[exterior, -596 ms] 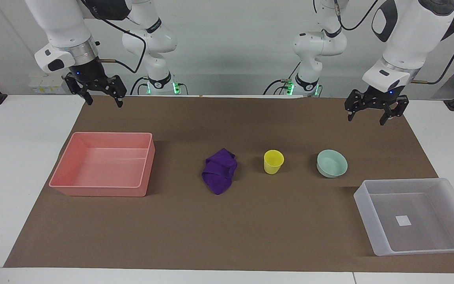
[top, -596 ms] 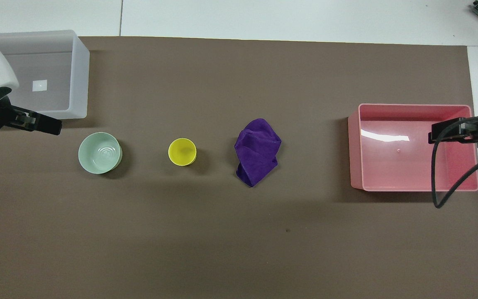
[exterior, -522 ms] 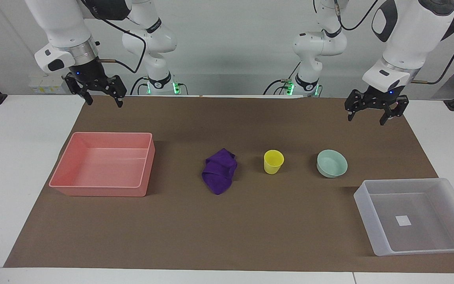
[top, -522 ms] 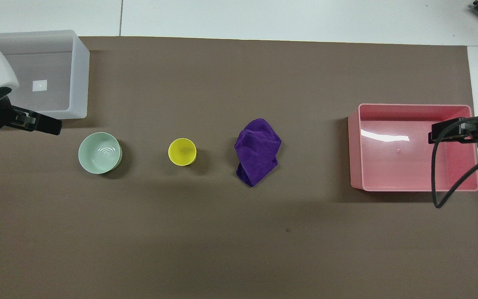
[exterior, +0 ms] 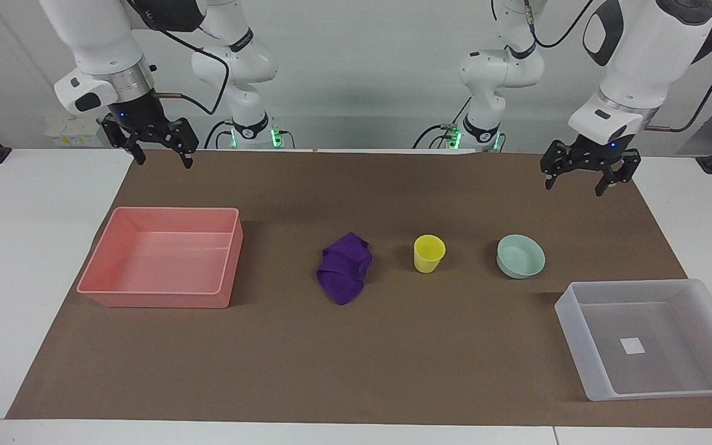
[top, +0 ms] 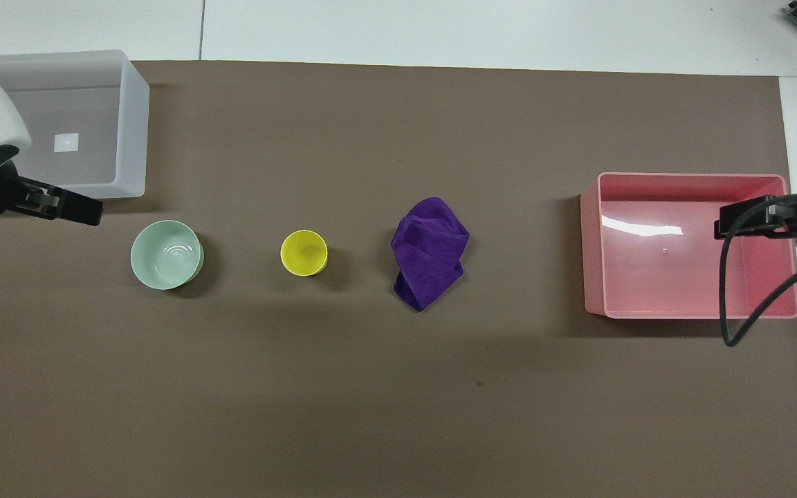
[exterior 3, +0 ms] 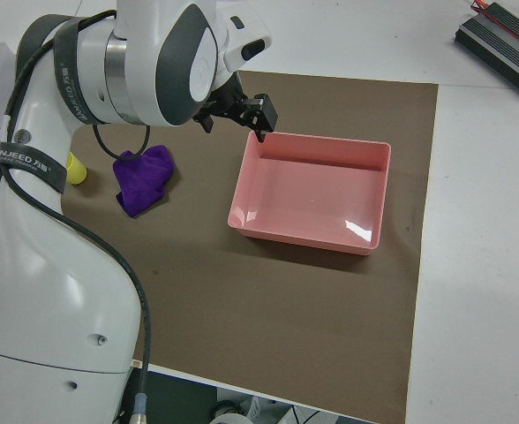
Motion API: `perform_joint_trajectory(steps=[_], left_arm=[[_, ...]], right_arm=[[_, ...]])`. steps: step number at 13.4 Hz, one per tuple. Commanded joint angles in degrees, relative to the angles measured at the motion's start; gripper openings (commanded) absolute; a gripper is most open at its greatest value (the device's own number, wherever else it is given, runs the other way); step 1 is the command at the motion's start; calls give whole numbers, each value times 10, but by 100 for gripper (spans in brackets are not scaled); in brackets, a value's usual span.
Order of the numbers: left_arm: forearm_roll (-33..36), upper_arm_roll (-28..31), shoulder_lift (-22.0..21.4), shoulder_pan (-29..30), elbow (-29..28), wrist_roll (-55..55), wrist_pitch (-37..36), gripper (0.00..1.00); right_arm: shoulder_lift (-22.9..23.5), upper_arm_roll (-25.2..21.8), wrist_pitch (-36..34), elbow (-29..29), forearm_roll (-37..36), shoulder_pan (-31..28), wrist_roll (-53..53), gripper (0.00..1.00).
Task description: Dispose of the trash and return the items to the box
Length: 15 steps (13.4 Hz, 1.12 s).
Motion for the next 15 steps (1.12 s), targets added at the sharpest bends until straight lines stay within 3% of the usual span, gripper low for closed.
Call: perform_joint_trajectory(steps=[1, 8, 15], left_arm=[[-7, 2, -5, 15, -3, -4, -4, 100], [-9, 2, -2, 37, -38, -2, 34, 100], [-25, 2, 9, 44, -177, -5, 193, 100]], right_arm=[[1, 3, -10, 6, 4, -8, -18, 100], [1, 3, -10, 6, 4, -8, -18, 100], [1, 3, -10, 6, 4, -8, -18, 100]])
